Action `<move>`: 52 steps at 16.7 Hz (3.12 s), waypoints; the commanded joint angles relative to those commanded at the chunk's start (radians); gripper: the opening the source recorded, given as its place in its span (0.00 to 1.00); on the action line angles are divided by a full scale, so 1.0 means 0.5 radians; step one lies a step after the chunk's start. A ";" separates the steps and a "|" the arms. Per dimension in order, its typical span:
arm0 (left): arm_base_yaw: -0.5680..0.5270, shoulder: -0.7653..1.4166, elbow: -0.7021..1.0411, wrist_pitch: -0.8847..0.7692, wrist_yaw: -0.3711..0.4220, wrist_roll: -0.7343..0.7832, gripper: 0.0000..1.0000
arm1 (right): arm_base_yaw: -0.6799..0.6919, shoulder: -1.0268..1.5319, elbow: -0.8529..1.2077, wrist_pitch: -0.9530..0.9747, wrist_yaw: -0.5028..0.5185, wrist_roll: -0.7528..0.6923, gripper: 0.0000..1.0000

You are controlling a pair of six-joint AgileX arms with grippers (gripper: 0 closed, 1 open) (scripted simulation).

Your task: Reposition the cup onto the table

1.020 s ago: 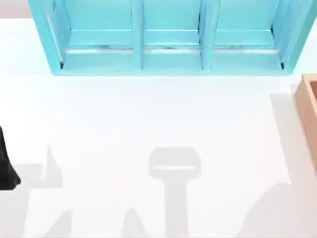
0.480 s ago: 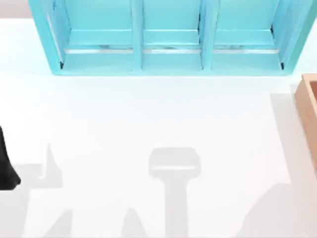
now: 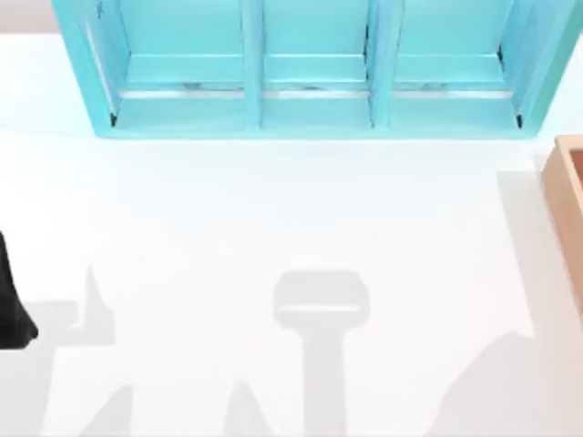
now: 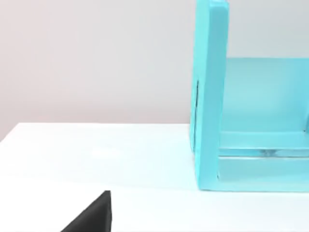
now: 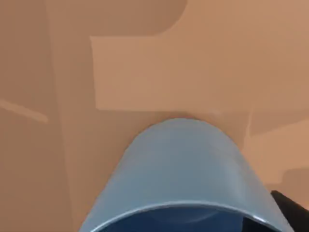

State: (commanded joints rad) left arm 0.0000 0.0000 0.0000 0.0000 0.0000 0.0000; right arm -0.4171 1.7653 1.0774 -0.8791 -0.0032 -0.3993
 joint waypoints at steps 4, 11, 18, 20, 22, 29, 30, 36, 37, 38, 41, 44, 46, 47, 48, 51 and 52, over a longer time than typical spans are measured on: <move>0.000 0.000 0.000 0.000 0.000 0.000 1.00 | 0.223 -0.122 0.147 -0.294 0.002 0.239 0.00; 0.000 0.000 0.000 0.000 0.000 0.000 1.00 | 0.640 -0.381 0.369 -0.748 0.002 0.629 0.00; 0.000 0.000 0.000 0.000 0.000 0.000 1.00 | 0.761 -0.257 0.494 -0.791 -0.002 0.746 0.00; 0.000 0.000 0.000 0.000 0.000 0.000 1.00 | 0.949 -0.106 0.685 -0.852 0.004 0.919 0.00; 0.000 0.000 0.000 0.000 0.000 0.000 1.00 | 1.216 0.079 0.957 -0.931 0.013 1.168 0.00; 0.000 0.000 0.000 0.000 0.000 0.000 1.00 | 2.155 0.826 2.073 -1.264 0.035 2.028 0.00; 0.000 0.000 0.000 0.000 0.000 0.000 1.00 | 2.248 0.923 2.218 -1.302 0.035 2.133 0.00; 0.000 0.000 0.000 0.000 0.000 0.000 1.00 | 2.622 1.409 2.993 -1.484 0.024 2.609 0.00; 0.000 0.000 0.000 0.000 0.000 0.000 1.00 | 2.663 1.462 3.074 -1.504 0.024 2.659 0.00; 0.000 0.000 0.000 0.000 0.000 0.000 1.00 | 2.696 1.503 3.135 -1.518 0.026 2.698 0.00; 0.000 0.000 0.000 0.000 0.000 0.000 1.00 | 2.732 1.546 3.202 -1.529 0.029 2.744 0.00; 0.000 0.000 0.000 0.000 0.000 0.000 1.00 | 2.732 1.546 3.202 -1.529 0.029 2.744 0.00; 0.000 0.000 0.000 0.000 0.000 0.000 1.00 | 2.725 1.547 3.189 -1.518 0.025 2.745 0.00; 0.000 0.000 0.000 0.000 0.000 0.000 1.00 | 2.727 1.543 3.163 -1.491 0.025 2.745 0.00; 0.000 0.000 0.000 0.000 0.000 0.000 1.00 | 2.731 1.535 3.114 -1.446 0.025 2.744 0.00; 0.000 0.000 0.000 0.000 0.000 0.000 1.00 | 2.742 1.499 2.878 -1.250 0.028 2.747 0.00; 0.000 0.000 0.000 0.000 0.000 0.000 1.00 | 2.744 1.490 2.784 -1.174 0.030 2.752 0.00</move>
State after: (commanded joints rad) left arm 0.0000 0.0000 0.0000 0.0000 0.0000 0.0000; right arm 0.9551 2.5104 2.4693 -1.4660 0.0120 0.9767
